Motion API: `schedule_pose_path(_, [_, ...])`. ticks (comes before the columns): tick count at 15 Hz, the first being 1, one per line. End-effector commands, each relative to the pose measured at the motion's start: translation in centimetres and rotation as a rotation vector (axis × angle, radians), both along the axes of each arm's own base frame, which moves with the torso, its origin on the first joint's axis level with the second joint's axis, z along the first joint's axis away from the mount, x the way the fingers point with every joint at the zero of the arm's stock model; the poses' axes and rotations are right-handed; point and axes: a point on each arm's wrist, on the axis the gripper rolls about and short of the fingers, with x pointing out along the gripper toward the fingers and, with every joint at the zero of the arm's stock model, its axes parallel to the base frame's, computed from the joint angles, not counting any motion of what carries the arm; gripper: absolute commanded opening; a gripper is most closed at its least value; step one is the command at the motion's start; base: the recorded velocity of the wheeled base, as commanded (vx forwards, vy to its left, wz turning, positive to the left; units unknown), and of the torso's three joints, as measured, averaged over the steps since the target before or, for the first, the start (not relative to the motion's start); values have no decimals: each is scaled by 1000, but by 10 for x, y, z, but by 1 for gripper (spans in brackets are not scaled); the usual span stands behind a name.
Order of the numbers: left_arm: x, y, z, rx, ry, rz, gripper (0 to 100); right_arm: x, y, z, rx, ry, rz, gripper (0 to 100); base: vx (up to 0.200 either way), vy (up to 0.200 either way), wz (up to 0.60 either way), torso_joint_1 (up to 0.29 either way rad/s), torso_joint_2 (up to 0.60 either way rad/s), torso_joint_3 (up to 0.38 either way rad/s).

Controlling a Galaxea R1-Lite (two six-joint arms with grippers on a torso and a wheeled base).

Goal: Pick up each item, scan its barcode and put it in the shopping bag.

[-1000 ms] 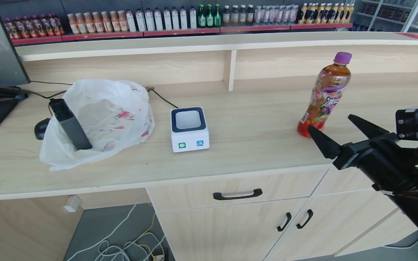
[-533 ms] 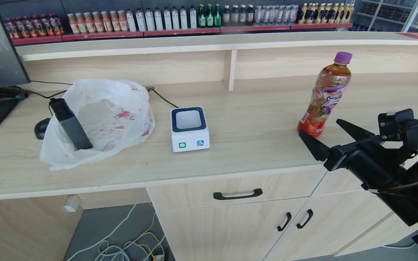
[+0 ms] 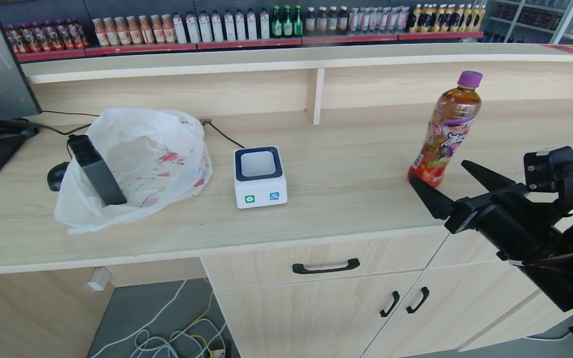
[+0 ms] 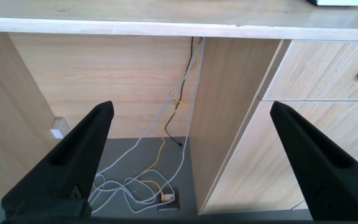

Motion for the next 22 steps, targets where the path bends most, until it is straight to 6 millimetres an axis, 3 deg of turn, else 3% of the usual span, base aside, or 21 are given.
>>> schedule_pose_path(1, [0, 0, 0, 1, 0, 1, 100, -2, 3, 2, 4, -10, 15, 100, 0, 0, 0, 0, 0, 0])
schedule_pose_path(12, [0, 0, 0, -1, 0, 1, 100, 0, 7, 2, 3, -9, 26, 100, 0, -182, 0, 2, 3, 0])
schedule_pose_path(17, [0, 0, 0, 1, 0, 1, 100, 2, 8, 1, 1, -6, 27, 100, 0, 0, 0, 0, 0, 0])
schedule_pose_path(22, [0, 0, 0, -1, 0, 1, 100, 17, 14, 0, -2, -14, 24, 100, 0, 0, 0, 0, 0, 0])
